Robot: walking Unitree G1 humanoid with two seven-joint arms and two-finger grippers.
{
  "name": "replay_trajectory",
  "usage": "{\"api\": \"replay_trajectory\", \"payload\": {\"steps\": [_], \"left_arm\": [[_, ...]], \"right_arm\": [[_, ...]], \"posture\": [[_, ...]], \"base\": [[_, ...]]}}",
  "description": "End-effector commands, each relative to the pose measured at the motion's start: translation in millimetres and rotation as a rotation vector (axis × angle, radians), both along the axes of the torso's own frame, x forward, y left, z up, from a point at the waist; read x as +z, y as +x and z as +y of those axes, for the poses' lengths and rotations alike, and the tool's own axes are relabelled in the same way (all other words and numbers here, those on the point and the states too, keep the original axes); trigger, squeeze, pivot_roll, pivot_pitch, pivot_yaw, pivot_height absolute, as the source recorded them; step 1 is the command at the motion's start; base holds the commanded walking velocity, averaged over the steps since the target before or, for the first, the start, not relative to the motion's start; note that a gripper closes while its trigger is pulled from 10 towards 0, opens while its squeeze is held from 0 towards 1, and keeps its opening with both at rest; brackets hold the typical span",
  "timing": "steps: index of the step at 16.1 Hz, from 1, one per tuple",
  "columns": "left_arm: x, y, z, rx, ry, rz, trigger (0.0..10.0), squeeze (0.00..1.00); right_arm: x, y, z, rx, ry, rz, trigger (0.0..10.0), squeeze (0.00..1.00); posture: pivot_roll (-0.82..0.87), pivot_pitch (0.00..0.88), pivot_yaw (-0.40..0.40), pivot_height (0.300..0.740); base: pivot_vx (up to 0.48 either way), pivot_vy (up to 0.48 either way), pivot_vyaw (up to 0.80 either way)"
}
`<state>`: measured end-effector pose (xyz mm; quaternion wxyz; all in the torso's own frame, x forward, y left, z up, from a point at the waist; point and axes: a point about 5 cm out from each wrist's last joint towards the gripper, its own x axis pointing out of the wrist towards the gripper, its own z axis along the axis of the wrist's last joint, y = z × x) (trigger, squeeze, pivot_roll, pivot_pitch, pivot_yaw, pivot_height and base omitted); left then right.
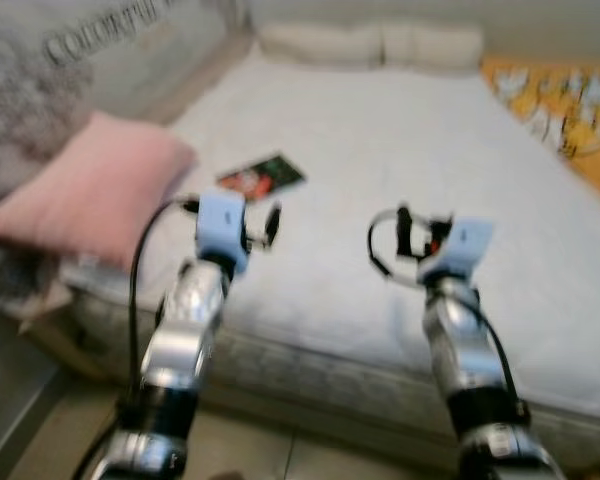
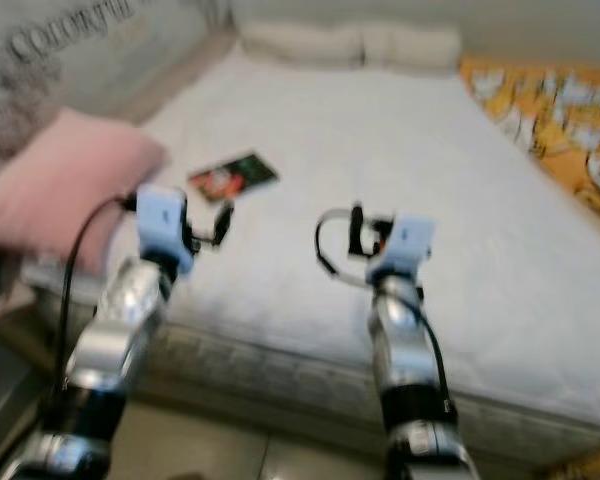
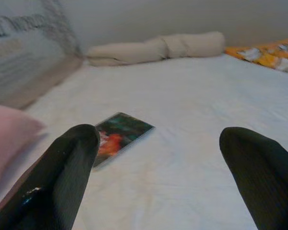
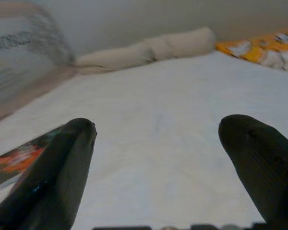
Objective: Clean up the room
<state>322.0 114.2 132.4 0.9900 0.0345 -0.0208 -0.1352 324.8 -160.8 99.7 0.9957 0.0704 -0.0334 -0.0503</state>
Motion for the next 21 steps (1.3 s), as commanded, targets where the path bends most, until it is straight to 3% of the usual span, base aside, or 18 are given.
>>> {"api": "replay_trajectory", "payload": {"steps": [1,7,10,12,14,17,21], "left_arm": [[4.2,3.0,6.0,0.009,0.022,-0.016,10.0,0.0],[3.4,5.8,3.9,0.003,-0.001,0.007,10.0,0.0],[8.3,21.4,2.1,-0.021,0.094,0.018,10.0,0.0],[15.3,44.7,-3.4,-0.044,0.168,0.088,10.0,0.0],[33.7,68.2,3.1,-0.016,0.166,0.106,10.0,0.0],[42.2,78.2,12.8,0.016,0.148,0.104,10.0,0.0],[40.1,73.7,2.6,-0.047,0.127,0.022,10.0,0.0]], "right_arm": [[6.6,2.9,5.0,0.011,-0.003,-0.025,10.0,0.0],[5.1,0.1,7.6,0.025,0.0,-0.02,10.0,0.0],[4.0,-4.7,9.0,0.02,0.01,-0.023,10.0,0.0],[7.7,-14.3,15.7,0.025,0.015,-0.048,10.0,0.0],[11.4,-37.8,23.3,0.035,0.0,-0.087,10.0,0.0],[-1.9,-68.6,15.8,-0.013,-0.014,-0.039,10.0,0.0],[0.8,-75.2,13.3,-0.034,-0.004,-0.021,10.0,0.0]], "posture": [[0.01,0.0,0.013,0.74],[0.0,0.0,0.018,0.74],[-0.02,0.003,0.029,0.74],[-0.06,0.043,0.064,0.74],[-0.14,0.089,0.122,0.74],[-0.21,0.09,0.149,0.74],[-0.22,0.071,0.147,0.74]], "base": [[0.48,0.0,0.0],[0.361,0.14,-0.37],[0.0,0.31,0.0],[0.0,0.0,0.0],[0.0,0.0,0.0],[0.0,0.0,0.0],[0.0,0.0,0.0]]}}
